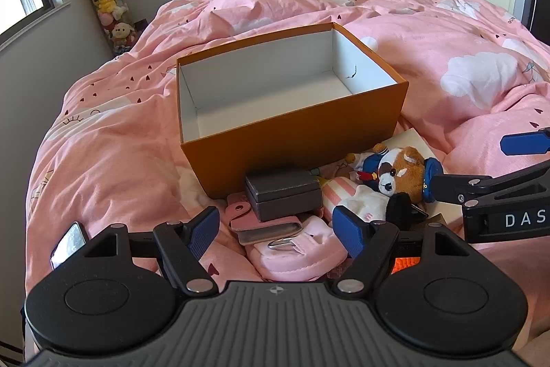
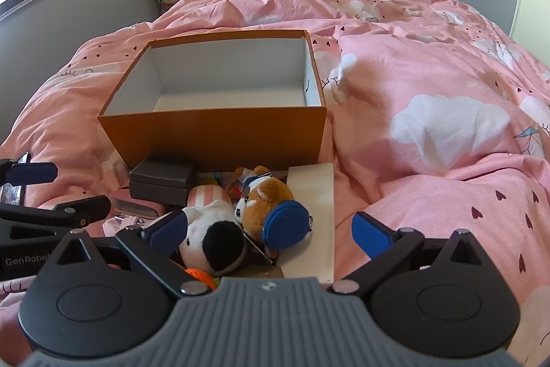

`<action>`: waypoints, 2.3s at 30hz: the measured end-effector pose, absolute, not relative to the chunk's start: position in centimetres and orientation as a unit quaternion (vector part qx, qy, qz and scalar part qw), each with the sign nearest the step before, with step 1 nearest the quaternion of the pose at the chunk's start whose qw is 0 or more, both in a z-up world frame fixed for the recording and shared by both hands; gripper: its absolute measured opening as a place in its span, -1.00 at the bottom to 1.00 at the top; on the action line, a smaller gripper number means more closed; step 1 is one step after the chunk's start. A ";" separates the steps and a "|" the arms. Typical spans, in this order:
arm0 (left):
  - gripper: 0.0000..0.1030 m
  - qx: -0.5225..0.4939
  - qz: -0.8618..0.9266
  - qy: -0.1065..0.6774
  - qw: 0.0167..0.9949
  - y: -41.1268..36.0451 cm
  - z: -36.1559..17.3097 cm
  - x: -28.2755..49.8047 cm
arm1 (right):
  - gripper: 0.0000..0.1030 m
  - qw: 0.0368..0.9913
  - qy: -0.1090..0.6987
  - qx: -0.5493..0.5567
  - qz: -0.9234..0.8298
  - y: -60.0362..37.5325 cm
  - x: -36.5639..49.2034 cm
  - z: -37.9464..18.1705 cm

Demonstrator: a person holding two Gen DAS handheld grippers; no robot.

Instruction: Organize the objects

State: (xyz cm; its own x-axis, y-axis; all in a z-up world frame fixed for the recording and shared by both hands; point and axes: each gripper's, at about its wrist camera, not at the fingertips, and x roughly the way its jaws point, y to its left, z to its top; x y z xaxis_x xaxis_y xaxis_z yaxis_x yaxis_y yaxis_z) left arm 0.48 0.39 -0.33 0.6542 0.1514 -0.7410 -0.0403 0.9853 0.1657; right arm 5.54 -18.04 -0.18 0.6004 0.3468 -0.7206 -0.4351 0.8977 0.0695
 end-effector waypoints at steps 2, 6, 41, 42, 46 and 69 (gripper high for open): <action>0.70 0.067 0.054 0.413 0.907 0.5 -0.3 0.5 | 0.97 0.892 0.391 -0.057 0.221 -17.9 5.6 -0.2; 0.67 0.055 0.053 0.418 0.905 1.0 -0.4 0.7 | 0.97 0.888 0.395 -0.059 0.227 -17.7 5.9 -0.5; -0.06 -0.257 0.068 0.568 0.779 14.4 -9.8 9.7 | 0.24 0.773 0.510 -0.073 0.370 -5.3 17.0 -5.6; -0.06 -0.265 0.067 0.568 0.776 14.6 -10.0 9.9 | 0.24 0.773 0.512 -0.075 0.367 -5.1 17.1 -5.8; -0.04 -0.291 0.064 0.568 0.767 15.2 -10.9 10.0 | 0.24 0.769 0.520 -0.078 0.364 -4.8 17.6 -6.4; -0.60 -0.204 0.079 0.513 0.830 13.5 -2.5 5.6 | 0.17 0.738 0.540 -0.044 0.402 -6.8 14.1 -4.2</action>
